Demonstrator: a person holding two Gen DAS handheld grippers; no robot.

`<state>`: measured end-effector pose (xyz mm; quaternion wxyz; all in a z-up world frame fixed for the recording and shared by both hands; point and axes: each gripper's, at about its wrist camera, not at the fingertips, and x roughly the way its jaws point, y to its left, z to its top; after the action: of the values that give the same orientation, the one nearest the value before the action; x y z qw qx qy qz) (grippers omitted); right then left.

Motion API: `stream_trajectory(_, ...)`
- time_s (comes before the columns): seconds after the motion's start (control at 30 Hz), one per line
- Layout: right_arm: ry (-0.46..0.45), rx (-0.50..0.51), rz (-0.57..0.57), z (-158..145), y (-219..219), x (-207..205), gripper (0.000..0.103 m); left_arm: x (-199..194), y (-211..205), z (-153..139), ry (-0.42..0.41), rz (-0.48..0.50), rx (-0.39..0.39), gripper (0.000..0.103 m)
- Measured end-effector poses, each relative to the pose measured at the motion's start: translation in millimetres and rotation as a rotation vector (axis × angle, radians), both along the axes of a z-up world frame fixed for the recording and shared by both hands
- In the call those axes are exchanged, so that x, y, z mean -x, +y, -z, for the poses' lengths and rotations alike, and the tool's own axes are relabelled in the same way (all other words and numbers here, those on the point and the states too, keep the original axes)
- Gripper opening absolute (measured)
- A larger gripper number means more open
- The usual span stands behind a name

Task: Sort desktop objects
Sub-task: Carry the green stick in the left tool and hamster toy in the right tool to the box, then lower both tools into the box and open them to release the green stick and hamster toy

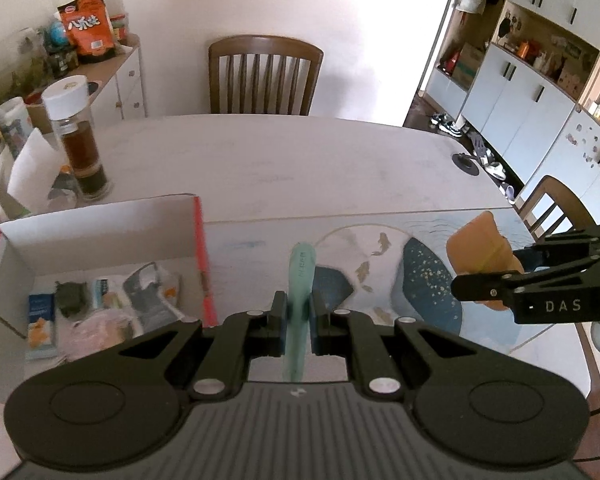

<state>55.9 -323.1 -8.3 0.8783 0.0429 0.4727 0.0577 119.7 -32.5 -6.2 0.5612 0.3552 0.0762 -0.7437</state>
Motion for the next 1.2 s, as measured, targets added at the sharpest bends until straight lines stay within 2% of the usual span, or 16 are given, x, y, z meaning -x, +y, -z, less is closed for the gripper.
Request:
stream_trajectory(0.7,-0.012,-0.006,-0.105,-7,148,-24,0.044,-132,-1,-49,-0.002,-0.065,0.006,0.009)
stream_trajectory(1.0,-0.008,0.000,-0.139,-2,198,-49,0.044,-177,-18,-62,-0.006,-0.109,-0.002,0.009)
stream_trajectory(1.2,0.008,0.007,-0.152,9,222,-70,0.044,-197,-45,-63,-0.011,-0.135,-0.019,0.009)
